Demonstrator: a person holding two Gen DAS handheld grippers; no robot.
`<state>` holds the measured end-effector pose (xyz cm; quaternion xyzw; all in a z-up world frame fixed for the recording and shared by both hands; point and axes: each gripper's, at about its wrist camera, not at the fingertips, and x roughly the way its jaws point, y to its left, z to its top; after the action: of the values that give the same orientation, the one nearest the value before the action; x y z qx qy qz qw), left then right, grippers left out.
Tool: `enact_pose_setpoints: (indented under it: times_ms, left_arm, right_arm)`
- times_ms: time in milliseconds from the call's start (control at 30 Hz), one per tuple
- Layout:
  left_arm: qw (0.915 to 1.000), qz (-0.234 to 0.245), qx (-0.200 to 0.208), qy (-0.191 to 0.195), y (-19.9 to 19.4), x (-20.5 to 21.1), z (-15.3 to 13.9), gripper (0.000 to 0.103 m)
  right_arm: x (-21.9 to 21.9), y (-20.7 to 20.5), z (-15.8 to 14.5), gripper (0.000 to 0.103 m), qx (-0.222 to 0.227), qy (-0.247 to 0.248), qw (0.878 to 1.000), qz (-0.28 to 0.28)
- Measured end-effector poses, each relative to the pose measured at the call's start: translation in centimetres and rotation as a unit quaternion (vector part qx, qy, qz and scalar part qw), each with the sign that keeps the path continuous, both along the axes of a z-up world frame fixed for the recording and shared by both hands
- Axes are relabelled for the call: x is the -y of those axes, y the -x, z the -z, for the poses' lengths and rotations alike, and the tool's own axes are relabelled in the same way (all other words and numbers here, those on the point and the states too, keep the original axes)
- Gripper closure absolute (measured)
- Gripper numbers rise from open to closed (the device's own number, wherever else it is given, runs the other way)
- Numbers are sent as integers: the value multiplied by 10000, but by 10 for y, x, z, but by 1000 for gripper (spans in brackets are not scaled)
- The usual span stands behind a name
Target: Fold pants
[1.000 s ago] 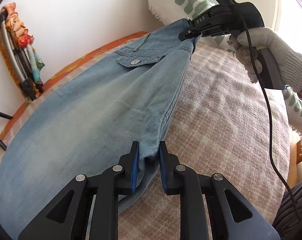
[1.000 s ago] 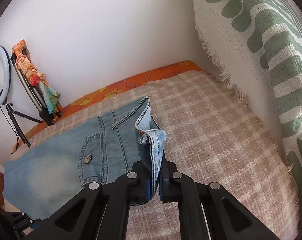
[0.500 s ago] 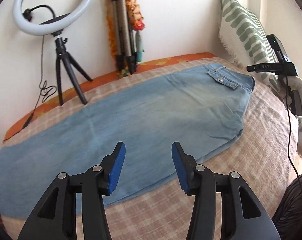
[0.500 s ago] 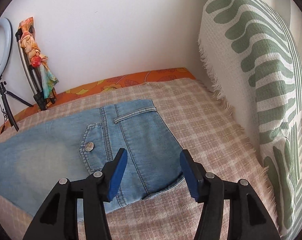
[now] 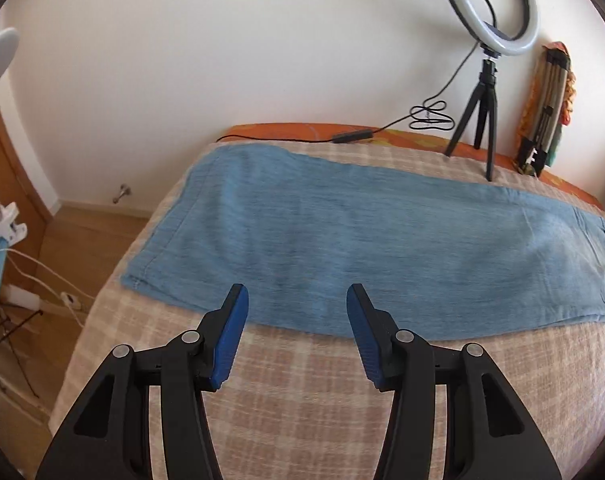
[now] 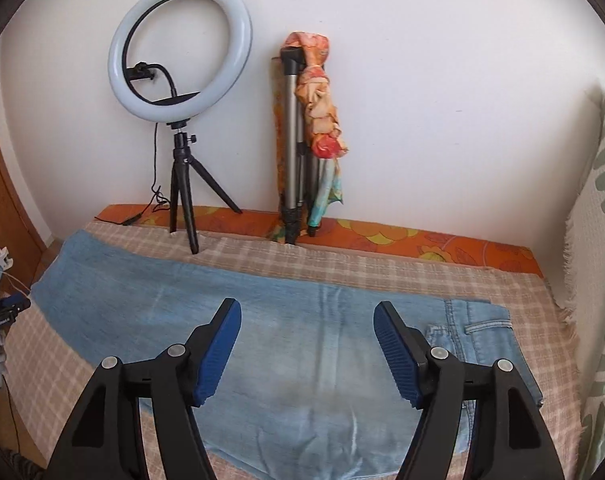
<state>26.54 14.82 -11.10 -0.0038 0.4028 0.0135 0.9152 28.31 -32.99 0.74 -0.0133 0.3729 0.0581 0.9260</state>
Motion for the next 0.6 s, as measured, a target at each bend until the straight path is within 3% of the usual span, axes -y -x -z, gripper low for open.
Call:
enact_pose_setpoints:
  times_ms: [100,267,367,500,600]
  left_arm:
    - [9985,-499,-6,233,-3,-47,7,46]
    - [9923,-1054,12,642,-3,-106,22,45]
    - [9899,-1119,-111,862,-9,-131,37,41]
    - [9892,-1151,-178,891,-20,-143,51,40]
    - [9858,-1220,-216,1136,-31,-155,56,39]
  right_arm:
    - [-55,-16,0,30,26,-15,9985,-552]
    - [-155,-44,8,30,146,93,9870,-1598]
    - [-217,-66,15,21,116,101,9763,-2158]
    - [-297,-96,28,21,51,52,9603,-2789]
    - [-351,-119,41,21,-105,-28,9482,-3176]
